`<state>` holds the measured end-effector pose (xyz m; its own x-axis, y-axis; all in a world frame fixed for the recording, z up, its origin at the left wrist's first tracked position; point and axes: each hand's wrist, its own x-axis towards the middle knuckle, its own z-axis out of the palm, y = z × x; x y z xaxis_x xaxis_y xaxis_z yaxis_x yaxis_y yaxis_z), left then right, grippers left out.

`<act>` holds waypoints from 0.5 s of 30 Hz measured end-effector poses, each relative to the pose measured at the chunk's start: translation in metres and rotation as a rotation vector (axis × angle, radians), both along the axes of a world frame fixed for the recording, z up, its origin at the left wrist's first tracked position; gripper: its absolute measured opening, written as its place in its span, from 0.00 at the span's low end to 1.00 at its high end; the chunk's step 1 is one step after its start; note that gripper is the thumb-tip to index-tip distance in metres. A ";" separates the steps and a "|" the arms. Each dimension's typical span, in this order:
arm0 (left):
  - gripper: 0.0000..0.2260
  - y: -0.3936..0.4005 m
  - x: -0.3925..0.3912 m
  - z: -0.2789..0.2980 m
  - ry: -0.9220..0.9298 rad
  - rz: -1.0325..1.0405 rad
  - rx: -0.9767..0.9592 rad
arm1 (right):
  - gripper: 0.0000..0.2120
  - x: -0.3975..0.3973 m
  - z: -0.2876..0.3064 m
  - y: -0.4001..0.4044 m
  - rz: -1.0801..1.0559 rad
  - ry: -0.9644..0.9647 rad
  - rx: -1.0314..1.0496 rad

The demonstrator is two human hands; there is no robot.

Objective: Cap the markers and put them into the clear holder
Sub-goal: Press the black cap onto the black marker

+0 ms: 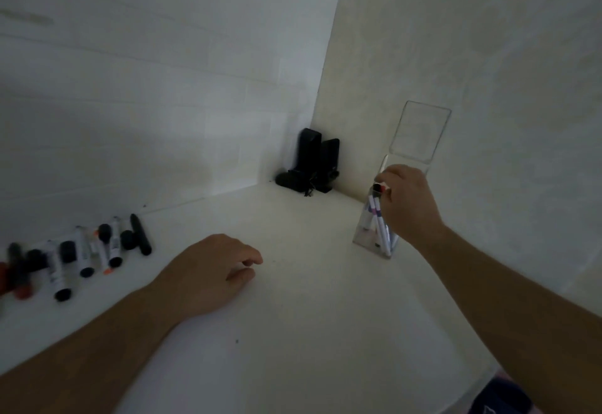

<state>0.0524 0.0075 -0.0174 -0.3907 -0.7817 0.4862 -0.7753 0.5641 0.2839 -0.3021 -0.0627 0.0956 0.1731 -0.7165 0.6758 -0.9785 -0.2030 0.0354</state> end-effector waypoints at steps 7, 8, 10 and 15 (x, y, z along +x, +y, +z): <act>0.11 0.000 0.049 0.040 0.174 0.349 -0.189 | 0.13 0.146 -0.050 0.020 0.456 -0.155 0.169; 0.11 0.000 0.063 0.046 0.224 0.499 -0.182 | 0.14 0.171 -0.059 0.021 0.508 -0.180 0.245; 0.12 0.000 0.095 0.054 0.277 0.750 -0.143 | 0.17 0.221 -0.076 0.025 0.580 -0.200 0.447; 0.15 0.006 0.138 0.056 0.176 0.913 0.112 | 0.27 0.310 -0.103 0.038 0.689 -0.078 0.684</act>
<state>0.1902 0.0133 0.0384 0.4698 -0.7954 0.3829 -0.8451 -0.2799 0.4555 0.0083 -0.0247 -0.0069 0.6736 -0.7171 0.1788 -0.6325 -0.6845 -0.3624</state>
